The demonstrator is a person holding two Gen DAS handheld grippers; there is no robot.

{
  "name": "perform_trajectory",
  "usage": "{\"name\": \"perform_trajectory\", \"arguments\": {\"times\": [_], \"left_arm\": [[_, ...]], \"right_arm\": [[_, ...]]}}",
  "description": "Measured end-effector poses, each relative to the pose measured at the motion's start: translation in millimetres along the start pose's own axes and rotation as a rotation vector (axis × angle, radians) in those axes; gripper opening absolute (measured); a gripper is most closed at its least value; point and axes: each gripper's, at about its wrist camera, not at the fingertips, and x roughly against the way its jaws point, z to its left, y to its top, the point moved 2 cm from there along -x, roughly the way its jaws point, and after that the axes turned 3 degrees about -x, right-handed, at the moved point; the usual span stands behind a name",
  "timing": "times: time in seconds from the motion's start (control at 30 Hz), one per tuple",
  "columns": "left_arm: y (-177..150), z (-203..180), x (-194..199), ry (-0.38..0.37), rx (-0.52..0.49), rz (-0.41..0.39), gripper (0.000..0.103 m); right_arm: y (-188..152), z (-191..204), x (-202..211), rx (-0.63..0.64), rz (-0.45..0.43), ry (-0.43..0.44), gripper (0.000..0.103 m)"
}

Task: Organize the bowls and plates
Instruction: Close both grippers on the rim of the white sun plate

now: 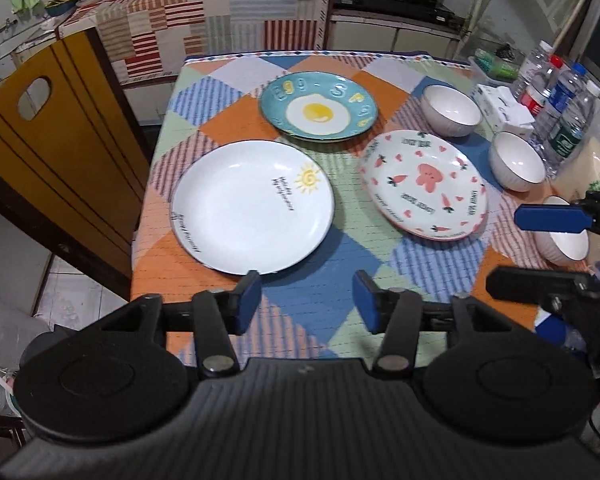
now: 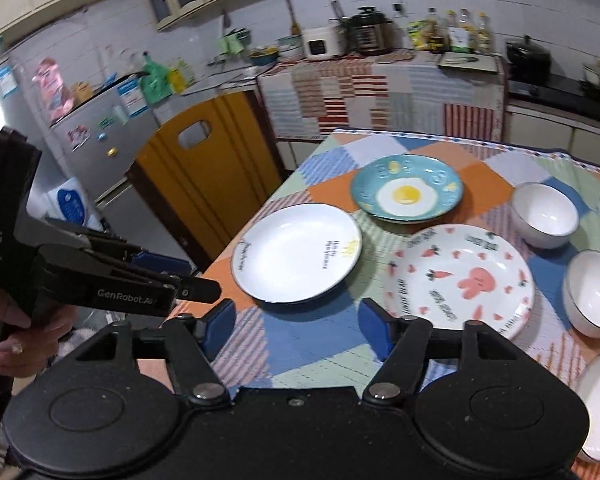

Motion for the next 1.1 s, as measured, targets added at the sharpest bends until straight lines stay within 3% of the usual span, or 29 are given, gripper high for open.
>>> {"name": "perform_trajectory", "arguments": {"times": [0.27, 0.4, 0.57, 0.73, 0.9, 1.1], "left_arm": [[0.5, 43.4, -34.1, 0.056, 0.018, -0.032, 0.086], [2.8, 68.6, -69.2, 0.115, -0.003, 0.005, 0.087], [4.9, 88.1, -102.0, 0.097, -0.012, 0.060, 0.087], [5.0, 103.1, -128.3, 0.056, -0.020, 0.088, 0.087], [10.9, 124.5, -150.2, -0.042, 0.079, 0.111, 0.080], [15.0, 133.1, -172.0, -0.073, 0.109, 0.127, 0.045]], "right_arm": [[-3.3, 9.4, -47.6, 0.073, -0.088, 0.037, 0.086], [-6.4, 2.6, -88.8, 0.118, -0.070, 0.049, 0.086], [-11.9, -6.2, -136.1, 0.111, -0.052, -0.008, 0.086], [-15.8, -17.5, -169.3, 0.035, -0.032, -0.012, 0.084], [-20.8, -19.0, -187.4, -0.005, -0.012, -0.003, 0.075], [-19.2, -20.6, -201.8, -0.015, 0.044, -0.032, 0.068]]}}
